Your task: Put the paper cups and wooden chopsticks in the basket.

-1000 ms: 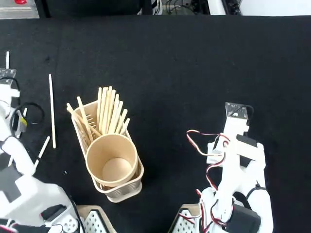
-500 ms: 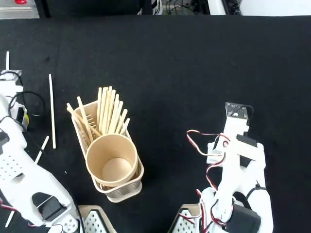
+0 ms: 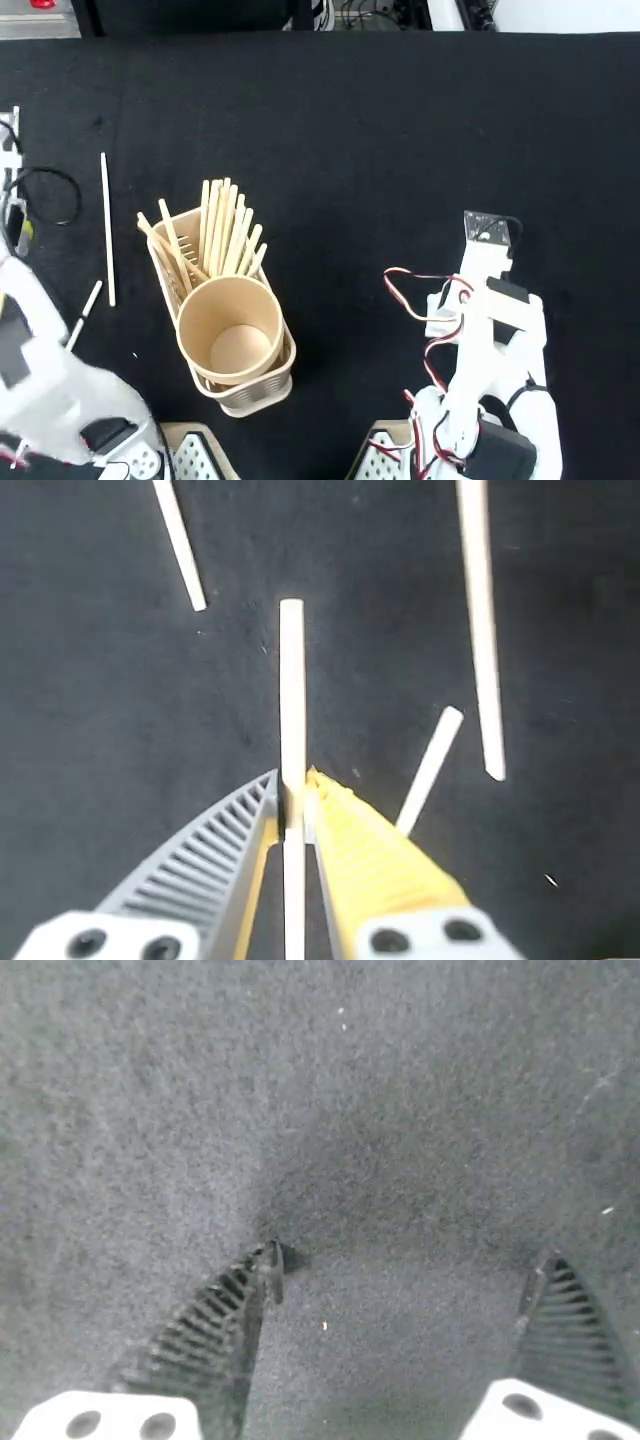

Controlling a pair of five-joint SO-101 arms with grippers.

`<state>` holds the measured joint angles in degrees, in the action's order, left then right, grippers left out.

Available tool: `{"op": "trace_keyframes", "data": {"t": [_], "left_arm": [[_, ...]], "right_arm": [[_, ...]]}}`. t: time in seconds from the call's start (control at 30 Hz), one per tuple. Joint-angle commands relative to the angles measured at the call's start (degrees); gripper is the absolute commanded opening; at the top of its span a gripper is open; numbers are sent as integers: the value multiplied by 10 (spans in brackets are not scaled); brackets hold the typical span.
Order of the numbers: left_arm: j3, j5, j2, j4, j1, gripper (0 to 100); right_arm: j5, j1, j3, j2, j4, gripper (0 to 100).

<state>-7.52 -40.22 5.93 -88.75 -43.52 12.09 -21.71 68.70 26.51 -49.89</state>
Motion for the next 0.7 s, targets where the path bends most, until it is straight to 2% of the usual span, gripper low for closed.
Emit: {"op": "trace_keyframes", "data": {"t": [0.0, 0.07, 0.2, 0.37, 0.43, 0.57, 0.67], "left_arm": [[150, 16, -294, 25, 29, 27], [229, 58, -411, 86, 44, 27], [359, 188, -636, 230, 87, 27], [444, 383, -849, 379, 151, 27], [453, 438, -899, 421, 191, 27], [430, 482, -942, 469, 297, 27], [385, 479, -940, 454, 371, 27]], "right_arm": [[4, -7, 0, 6, 0, 382], [4, -7, 0, 6, 0, 382], [4, -7, 0, 6, 0, 382], [4, -7, 0, 6, 0, 382], [4, -7, 0, 6, 0, 382], [4, -7, 0, 6, 0, 382], [4, -7, 0, 6, 0, 382]]}}
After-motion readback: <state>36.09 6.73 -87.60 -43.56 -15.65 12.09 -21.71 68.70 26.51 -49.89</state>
